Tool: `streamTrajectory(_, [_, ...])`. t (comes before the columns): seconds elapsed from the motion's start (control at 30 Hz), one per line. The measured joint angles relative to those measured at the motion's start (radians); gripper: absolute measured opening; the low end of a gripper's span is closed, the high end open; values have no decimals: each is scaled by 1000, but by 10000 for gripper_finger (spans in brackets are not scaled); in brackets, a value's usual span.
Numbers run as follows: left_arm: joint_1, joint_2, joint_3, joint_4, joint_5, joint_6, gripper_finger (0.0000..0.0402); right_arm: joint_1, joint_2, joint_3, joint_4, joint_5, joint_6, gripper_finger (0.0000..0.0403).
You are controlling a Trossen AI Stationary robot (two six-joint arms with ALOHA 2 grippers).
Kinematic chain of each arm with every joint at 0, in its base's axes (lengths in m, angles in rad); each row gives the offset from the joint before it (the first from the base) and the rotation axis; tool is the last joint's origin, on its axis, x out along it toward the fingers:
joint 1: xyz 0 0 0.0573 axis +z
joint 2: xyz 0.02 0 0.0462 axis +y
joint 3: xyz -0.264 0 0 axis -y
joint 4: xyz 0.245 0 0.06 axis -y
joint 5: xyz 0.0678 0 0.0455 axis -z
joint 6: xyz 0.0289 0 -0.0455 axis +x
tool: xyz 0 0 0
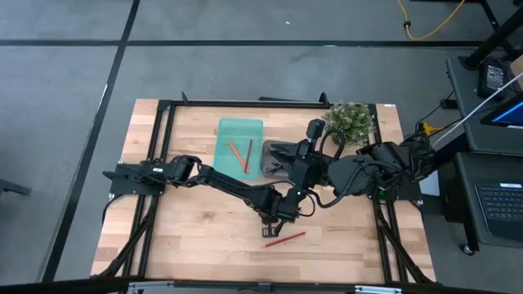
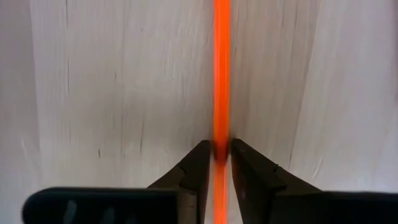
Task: Sort pens & pencils
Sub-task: Put the orange colored pencil into the green bin
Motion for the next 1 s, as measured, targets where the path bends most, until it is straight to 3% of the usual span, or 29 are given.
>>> streamTrajectory(0.83, [13,31,7,-54,55,-31,53,0,0,0,20,0,-5,69])
streamTrajectory(1.0, [14,31,6,-71,68,-34,32,0,0,0,25,0,-7,69])
